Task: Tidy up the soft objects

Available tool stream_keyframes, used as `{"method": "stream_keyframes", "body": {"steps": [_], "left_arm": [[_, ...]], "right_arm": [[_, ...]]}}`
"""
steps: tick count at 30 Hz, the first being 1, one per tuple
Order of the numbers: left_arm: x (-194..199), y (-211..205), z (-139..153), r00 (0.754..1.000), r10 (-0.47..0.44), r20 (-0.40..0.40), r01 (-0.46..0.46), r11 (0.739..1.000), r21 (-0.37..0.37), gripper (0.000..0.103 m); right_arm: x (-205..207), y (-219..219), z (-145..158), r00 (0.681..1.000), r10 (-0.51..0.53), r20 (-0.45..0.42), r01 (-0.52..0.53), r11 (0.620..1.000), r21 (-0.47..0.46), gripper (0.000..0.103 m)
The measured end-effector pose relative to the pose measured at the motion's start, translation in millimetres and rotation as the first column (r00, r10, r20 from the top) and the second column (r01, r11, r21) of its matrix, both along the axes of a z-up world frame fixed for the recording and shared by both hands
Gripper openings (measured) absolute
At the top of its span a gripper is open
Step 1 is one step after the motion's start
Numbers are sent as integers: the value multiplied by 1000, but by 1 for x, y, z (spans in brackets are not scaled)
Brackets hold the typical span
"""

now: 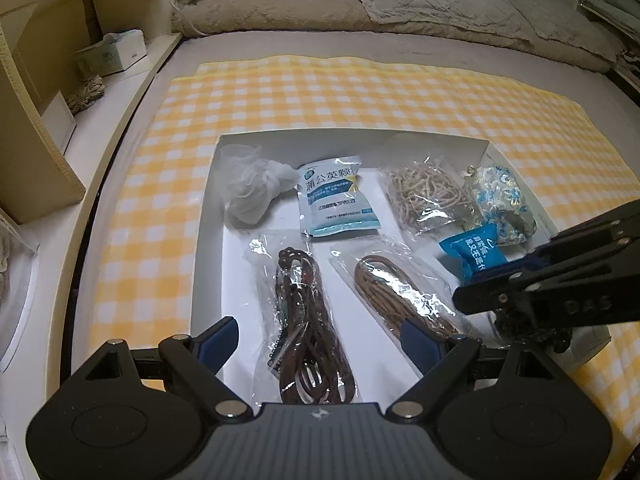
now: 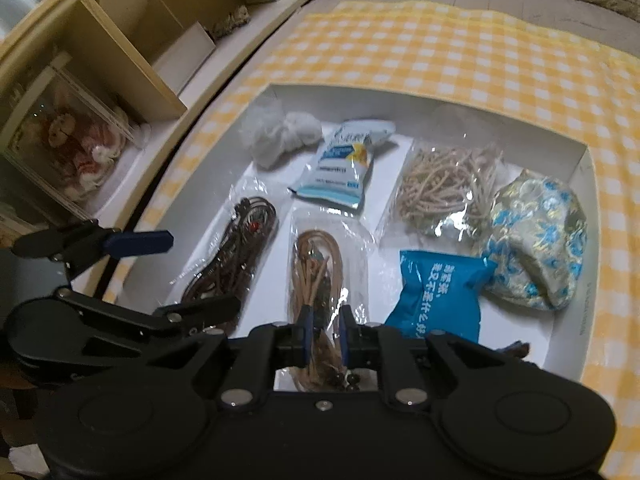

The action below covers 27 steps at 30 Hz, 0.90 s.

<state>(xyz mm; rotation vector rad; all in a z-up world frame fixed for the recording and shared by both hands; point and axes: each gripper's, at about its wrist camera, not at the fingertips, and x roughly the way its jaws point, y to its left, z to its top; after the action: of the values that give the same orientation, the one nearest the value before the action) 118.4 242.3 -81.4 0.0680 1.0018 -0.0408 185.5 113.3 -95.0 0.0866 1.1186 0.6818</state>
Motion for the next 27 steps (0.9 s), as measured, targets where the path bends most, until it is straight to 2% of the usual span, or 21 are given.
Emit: {"method": "stream_keyframes", "body": {"steps": [9, 14, 16, 18, 19, 22, 27], "left_arm": [[-10, -3, 12, 999, 20, 25, -20, 1000, -7, 89], [-17, -8, 24, 998, 27, 58, -26, 1000, -16, 95], [-21, -9, 30, 997, 37, 75, -36, 999, -26, 97], [-25, -10, 37, 994, 50, 98, -47, 998, -40, 100], [-28, -10, 42, 992, 56, 116, -51, 998, -49, 103], [-38, -13, 55, 984, 78, 161, -68, 996, -64, 103], [-56, -19, 74, 968, 99, 230, -87, 994, -61, 103]], "right_arm": [[-8, -26, 24, 995, -6, 100, 5, 1000, 14, 40], [-14, -41, 39, 987, -17, 158, 14, 1000, 20, 54], [-17, -47, 45, 983, -31, 182, 27, 999, 26, 64], [-20, -53, 52, 977, -43, 207, 37, 999, 33, 64], [-21, -56, 55, 974, -43, 220, 37, 999, 32, 68], [-28, -66, 66, 959, -46, 279, 41, 999, 25, 85], [-45, -84, 87, 923, -46, 381, 45, 999, 11, 97]]}}
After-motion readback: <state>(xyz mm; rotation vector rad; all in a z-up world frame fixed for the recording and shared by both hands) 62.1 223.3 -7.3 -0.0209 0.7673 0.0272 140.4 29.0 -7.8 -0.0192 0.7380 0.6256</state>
